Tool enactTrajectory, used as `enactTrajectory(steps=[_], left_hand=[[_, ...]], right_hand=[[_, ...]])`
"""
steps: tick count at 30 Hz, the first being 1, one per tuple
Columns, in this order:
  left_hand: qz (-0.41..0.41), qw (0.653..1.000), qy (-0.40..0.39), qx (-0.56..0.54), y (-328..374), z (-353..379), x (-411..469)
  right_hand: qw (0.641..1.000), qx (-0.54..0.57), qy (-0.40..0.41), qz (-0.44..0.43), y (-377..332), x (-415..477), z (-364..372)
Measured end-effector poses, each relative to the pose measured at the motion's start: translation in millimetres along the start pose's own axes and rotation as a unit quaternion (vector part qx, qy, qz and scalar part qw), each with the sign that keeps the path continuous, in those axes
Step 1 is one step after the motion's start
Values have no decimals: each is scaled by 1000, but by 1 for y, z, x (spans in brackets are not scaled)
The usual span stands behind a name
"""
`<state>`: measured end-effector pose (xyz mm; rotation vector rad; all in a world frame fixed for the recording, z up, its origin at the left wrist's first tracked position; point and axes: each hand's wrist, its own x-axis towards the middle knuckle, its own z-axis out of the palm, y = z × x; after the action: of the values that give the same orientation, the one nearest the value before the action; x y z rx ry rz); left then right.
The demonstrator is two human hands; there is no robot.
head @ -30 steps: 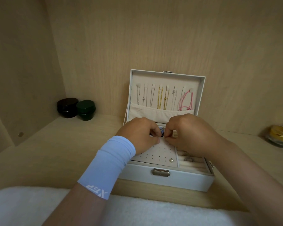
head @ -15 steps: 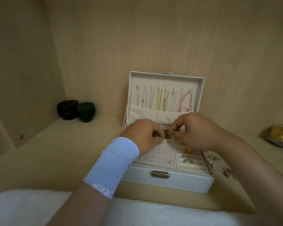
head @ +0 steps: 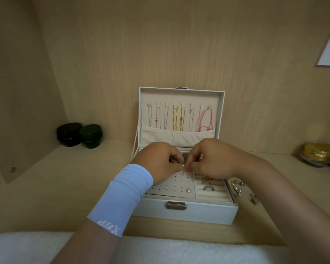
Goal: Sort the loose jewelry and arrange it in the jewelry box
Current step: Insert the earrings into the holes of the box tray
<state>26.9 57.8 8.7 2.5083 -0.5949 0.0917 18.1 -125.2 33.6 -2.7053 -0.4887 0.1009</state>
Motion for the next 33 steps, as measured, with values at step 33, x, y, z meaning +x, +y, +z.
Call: enactTrajectory(steps=[33], left_hand=[[61,965,-191,169,154,117,97]], right_hand=[[985,34,-118,121,181,-53,-46]])
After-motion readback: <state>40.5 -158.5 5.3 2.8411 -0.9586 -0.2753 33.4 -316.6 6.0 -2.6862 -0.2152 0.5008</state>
